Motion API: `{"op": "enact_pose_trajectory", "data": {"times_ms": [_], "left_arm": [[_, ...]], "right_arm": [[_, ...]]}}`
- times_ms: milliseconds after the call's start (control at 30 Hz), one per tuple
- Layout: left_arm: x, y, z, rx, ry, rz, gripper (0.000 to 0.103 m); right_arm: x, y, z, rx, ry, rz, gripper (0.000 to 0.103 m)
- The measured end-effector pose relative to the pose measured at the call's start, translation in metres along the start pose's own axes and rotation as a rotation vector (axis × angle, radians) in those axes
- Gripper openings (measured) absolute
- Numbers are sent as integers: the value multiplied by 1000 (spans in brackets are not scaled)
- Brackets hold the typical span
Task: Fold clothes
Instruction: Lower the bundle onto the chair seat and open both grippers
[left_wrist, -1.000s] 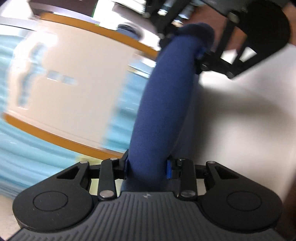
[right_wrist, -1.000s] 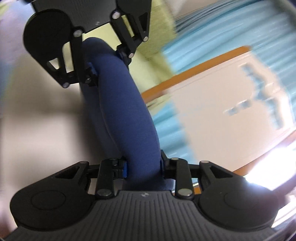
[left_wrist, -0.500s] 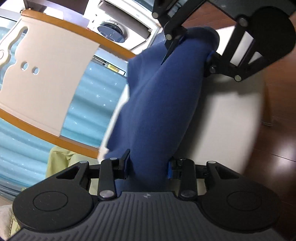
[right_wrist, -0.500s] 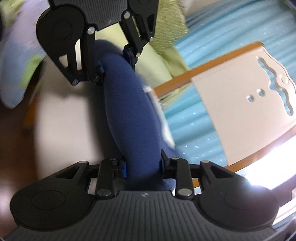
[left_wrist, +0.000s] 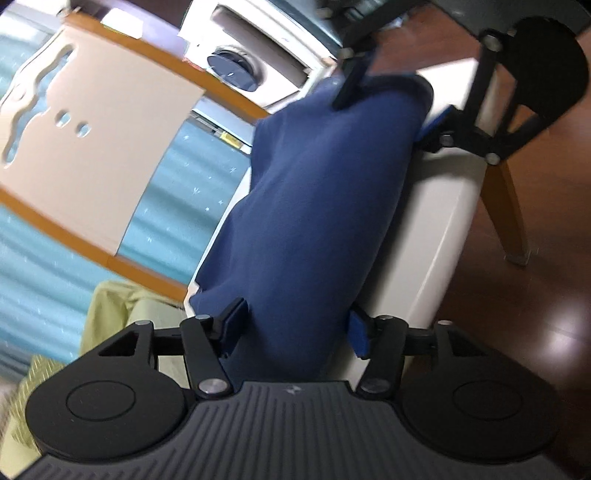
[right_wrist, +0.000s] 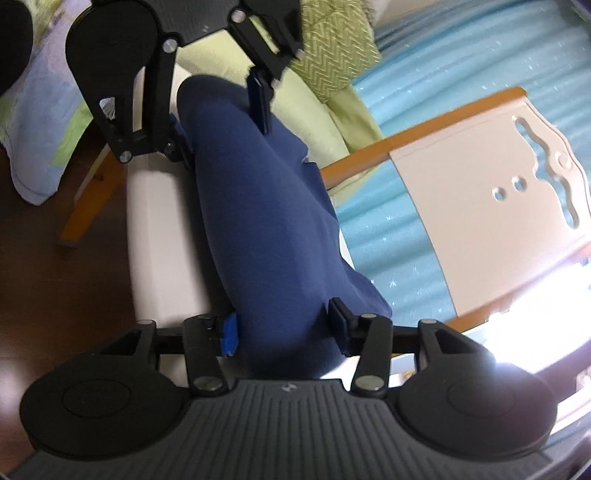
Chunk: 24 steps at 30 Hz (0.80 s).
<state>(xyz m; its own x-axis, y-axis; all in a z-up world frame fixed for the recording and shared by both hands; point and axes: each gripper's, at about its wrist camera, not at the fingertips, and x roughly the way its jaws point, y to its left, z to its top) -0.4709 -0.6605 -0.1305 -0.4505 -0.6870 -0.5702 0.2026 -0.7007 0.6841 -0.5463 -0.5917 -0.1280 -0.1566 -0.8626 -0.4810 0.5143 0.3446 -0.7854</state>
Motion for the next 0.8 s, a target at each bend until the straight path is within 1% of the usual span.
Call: {"op": "enact_pose_trajectory", "data": {"times_ms": [100, 133, 167, 200, 267, 300, 333, 367, 433, 467, 600, 733, 800], "left_arm": [[-22, 9, -12, -111, -17, 5, 61], [-29, 11, -16, -148, -24, 8, 61], [-45, 13, -27, -177, -27, 14, 61], [-46, 17, -31, -210, -23, 28, 61], [-47, 27, -37, -277, -14, 55, 61], [-46, 27, -37, -286, -11, 54, 63], [-43, 30, -36, -300, -3, 48, 63], [-41, 32, -36, -293, 8, 47, 63], [-34, 34, -35, -277, 26, 51, 63], [-29, 35, -34, -269, 35, 56, 63], [-19, 33, -35, -293, 60, 40, 63], [-26, 30, -38, -315, 57, 38, 63], [-33, 33, -40, -366, 64, 37, 65]], "right_arm": [[-23, -5, 2, 102, -30, 23, 42], [-30, -8, 3, 144, -47, 35, 40], [-36, -11, 4, 180, -61, 43, 38], [-41, -15, 4, 226, -76, 47, 35], [-44, -25, 3, 344, -85, 61, 16], [-40, -28, 2, 378, -71, 65, 14], [-33, -31, 1, 408, -45, 68, 14], [-27, -30, 0, 415, -25, 74, 14], [-18, -27, -1, 425, -11, 87, 15], [-15, -25, -1, 422, -11, 86, 16], [-4, -23, 0, 424, -10, 67, 16], [-5, -25, 0, 448, -9, 64, 17], [-9, -25, 0, 463, -25, 69, 18]]}}
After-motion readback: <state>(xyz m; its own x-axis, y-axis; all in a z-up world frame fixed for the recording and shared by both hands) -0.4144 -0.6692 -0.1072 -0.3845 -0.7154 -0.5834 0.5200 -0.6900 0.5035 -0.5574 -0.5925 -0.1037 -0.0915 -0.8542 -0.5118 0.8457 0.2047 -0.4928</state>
